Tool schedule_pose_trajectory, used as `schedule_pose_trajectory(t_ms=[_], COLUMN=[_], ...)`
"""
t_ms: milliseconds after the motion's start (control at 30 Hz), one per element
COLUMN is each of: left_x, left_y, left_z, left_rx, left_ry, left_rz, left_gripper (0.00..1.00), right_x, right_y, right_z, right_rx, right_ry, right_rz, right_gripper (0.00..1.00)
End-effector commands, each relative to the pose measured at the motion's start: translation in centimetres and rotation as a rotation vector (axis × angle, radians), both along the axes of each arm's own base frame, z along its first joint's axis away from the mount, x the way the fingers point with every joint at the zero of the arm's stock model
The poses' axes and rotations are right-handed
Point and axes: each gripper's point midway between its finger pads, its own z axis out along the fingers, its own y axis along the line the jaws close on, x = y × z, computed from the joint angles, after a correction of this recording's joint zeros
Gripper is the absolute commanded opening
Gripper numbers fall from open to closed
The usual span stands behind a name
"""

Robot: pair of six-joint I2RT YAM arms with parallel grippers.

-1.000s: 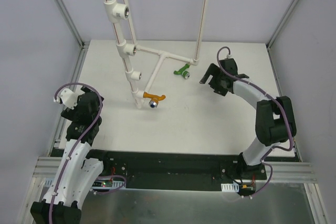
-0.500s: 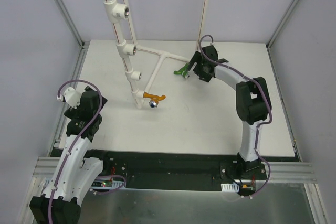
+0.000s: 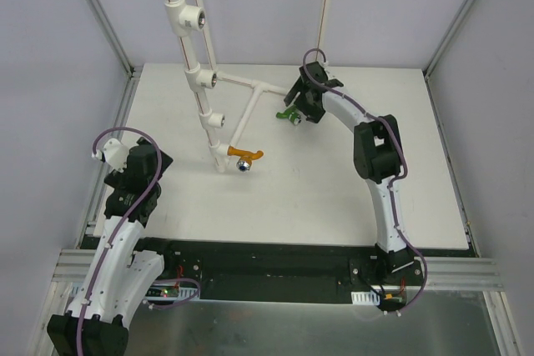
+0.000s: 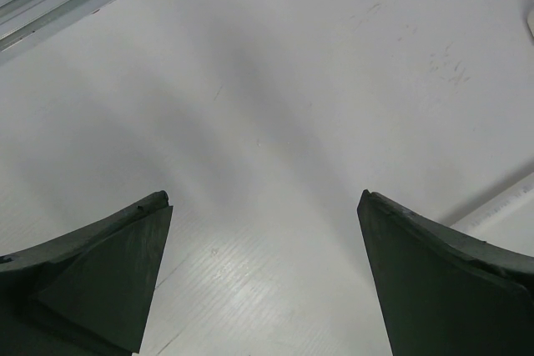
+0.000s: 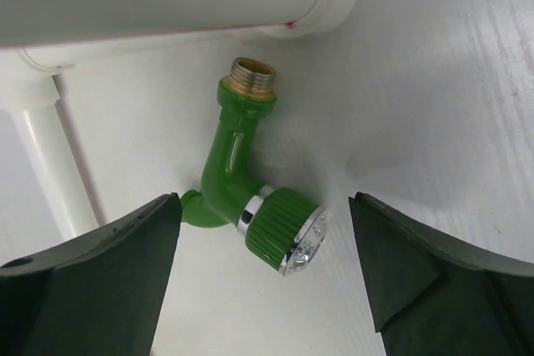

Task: Install the water faucets
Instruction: Move the water faucet to the center of the board.

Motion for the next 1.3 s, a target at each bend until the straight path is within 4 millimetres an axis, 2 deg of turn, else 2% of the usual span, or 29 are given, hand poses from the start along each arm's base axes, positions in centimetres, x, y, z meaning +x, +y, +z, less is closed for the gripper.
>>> schedule_pose_trajectory(t_ms=[0,333,500,667,733,833,933,1167,1267], left_x=[0.3,0.4,0.4,0.4,0.3,0.1,-0.6,-4.0,-5.4], left_y=[-0.4,-0.7,-1.1,-1.7,-2.1,-2.9,-3.7,-5.3,-7.0], left_z=[0.6,0.5,0.3,0.2,0.2,0.5,1.1,1.7,1.7], left_rx=[-0.005,-0.017,-0.03,-0.051,-0.067,-0.086,-0.114,-0.203,-0.254], left_ry=[-0.001,0.003,0.004,0.0,-0.005,-0.023,-0.048,-0.011,0.019], left_rz=[-0.026,-0.04,-0.053,-0.082,-0.105,-0.157,-0.199,-0.262,-0.352], left_gripper=[1.0,1.0,0.97,0.94,0.93,0.99,0.99,0.99,0.98], right_x=[-0.3,-1.6,-3.4,-5.7,-6.9,-8.6,-11.1,-16.7,-19.2], right_y=[0.2,0.6,0.8,0.2,-0.2,-1.1,-1.9,-2.9,-3.3], right_z=[0.2,-1.7,-2.4,-3.1,-3.3,-3.1,-3.5,-3.7,-3.0], right_rx=[-0.042,-0.186,-0.236,-0.262,-0.261,-0.26,-0.271,-0.274,-0.275], right_ry=[0.064,0.123,0.153,0.183,0.192,0.195,0.213,0.23,0.22], right_rz=[-0.042,-0.001,0.033,0.051,0.06,0.064,0.083,0.162,0.207], right_gripper=[0.89,0.88,0.79,0.67,0.64,0.62,0.6,0.58,0.58])
